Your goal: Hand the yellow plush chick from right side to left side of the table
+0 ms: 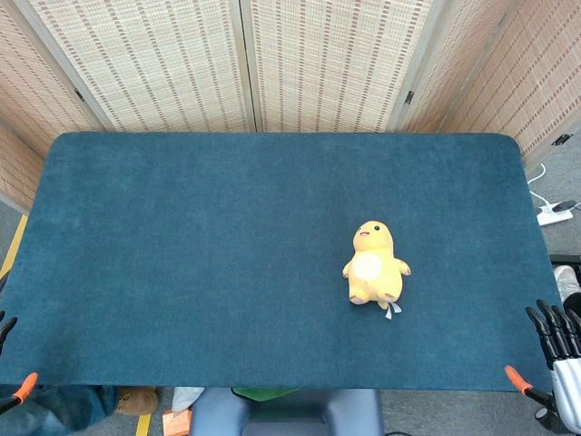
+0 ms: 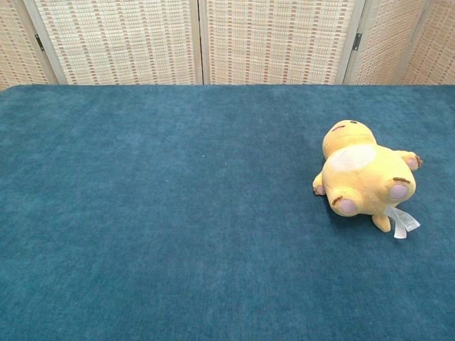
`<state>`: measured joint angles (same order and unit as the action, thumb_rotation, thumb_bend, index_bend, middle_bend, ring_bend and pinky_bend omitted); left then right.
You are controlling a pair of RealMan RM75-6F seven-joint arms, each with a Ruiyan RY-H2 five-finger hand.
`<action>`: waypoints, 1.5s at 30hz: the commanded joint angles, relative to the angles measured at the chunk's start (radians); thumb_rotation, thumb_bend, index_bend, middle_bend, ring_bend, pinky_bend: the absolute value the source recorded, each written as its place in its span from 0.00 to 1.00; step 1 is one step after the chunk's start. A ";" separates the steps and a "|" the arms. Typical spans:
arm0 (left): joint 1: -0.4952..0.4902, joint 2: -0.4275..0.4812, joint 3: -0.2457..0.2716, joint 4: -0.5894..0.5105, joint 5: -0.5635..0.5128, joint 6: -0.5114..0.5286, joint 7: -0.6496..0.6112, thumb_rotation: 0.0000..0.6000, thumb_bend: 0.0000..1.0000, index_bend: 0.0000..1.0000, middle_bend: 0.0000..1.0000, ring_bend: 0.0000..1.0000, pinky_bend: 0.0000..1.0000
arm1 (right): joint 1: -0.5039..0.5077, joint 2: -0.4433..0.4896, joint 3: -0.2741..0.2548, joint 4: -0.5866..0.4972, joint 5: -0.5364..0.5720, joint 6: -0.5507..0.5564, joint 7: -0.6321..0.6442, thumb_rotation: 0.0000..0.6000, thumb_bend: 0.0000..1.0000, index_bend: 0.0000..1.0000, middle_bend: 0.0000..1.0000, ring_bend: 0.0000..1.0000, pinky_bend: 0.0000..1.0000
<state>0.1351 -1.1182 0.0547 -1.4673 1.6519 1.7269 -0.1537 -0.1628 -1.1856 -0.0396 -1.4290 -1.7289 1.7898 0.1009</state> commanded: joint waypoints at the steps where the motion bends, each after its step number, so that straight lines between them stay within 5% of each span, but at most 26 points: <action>1: -0.002 -0.001 0.000 -0.002 -0.003 -0.006 0.005 1.00 0.28 0.00 0.00 0.00 0.12 | 0.007 0.001 -0.001 0.002 0.002 -0.016 -0.002 1.00 0.13 0.00 0.00 0.00 0.00; 7: -0.010 0.002 -0.005 -0.007 -0.011 -0.020 0.004 1.00 0.28 0.00 0.00 0.00 0.12 | 0.122 0.012 0.017 -0.054 -0.008 -0.190 -0.078 1.00 0.13 0.00 0.00 0.00 0.00; 13: -0.016 0.007 -0.010 -0.003 -0.018 -0.029 -0.015 1.00 0.28 0.00 0.00 0.00 0.12 | 0.350 0.021 0.107 -0.183 0.107 -0.550 -0.174 1.00 0.13 0.00 0.00 0.00 0.00; 17: -0.017 0.010 -0.011 0.003 -0.028 -0.037 -0.032 1.00 0.28 0.00 0.00 0.00 0.12 | 0.486 -0.050 0.165 -0.182 0.210 -0.743 -0.281 1.00 0.13 0.00 0.00 0.00 0.00; 25: -0.016 0.015 -0.012 0.013 -0.040 -0.045 -0.062 1.00 0.28 0.00 0.00 0.00 0.12 | 0.636 -0.200 0.203 -0.094 0.366 -0.924 -0.431 1.00 0.17 0.00 0.00 0.00 0.00; 28: -0.015 0.015 -0.011 0.016 -0.040 -0.043 -0.066 1.00 0.28 0.00 0.00 0.00 0.12 | 0.658 -0.240 0.192 -0.067 0.378 -0.915 -0.506 1.00 0.21 0.00 0.02 0.00 0.08; 29: -0.015 0.015 -0.010 0.016 -0.039 -0.043 -0.069 1.00 0.28 0.00 0.00 0.00 0.12 | 0.658 -0.257 0.187 -0.054 0.365 -0.888 -0.528 1.00 0.24 0.05 0.11 0.05 0.23; 31: -0.015 0.016 -0.009 0.017 -0.036 -0.043 -0.078 1.00 0.28 0.00 0.00 0.00 0.12 | 0.652 -0.288 0.182 -0.033 0.337 -0.830 -0.545 1.00 0.32 0.29 0.43 0.32 0.57; 34: -0.015 0.018 -0.007 0.018 -0.034 -0.043 -0.087 1.00 0.28 0.00 0.00 0.00 0.12 | 0.646 -0.323 0.158 0.013 0.262 -0.754 -0.524 1.00 0.45 0.62 0.74 0.64 0.86; 38: -0.013 0.020 -0.005 0.017 -0.029 -0.039 -0.095 1.00 0.28 0.00 0.00 0.00 0.12 | 0.651 -0.348 0.130 0.050 0.144 -0.656 -0.442 1.00 0.55 0.74 0.81 0.73 0.95; 45: -0.014 0.021 -0.003 0.018 -0.021 -0.034 -0.108 1.00 0.28 0.00 0.00 0.00 0.12 | 0.722 -0.388 0.108 -0.015 -0.047 -0.566 -0.357 1.00 0.57 0.75 0.82 0.73 0.95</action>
<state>0.1213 -1.0972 0.0511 -1.4490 1.6300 1.6921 -0.2608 0.5262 -1.5485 0.0805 -1.4151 -1.7328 1.2124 -0.2802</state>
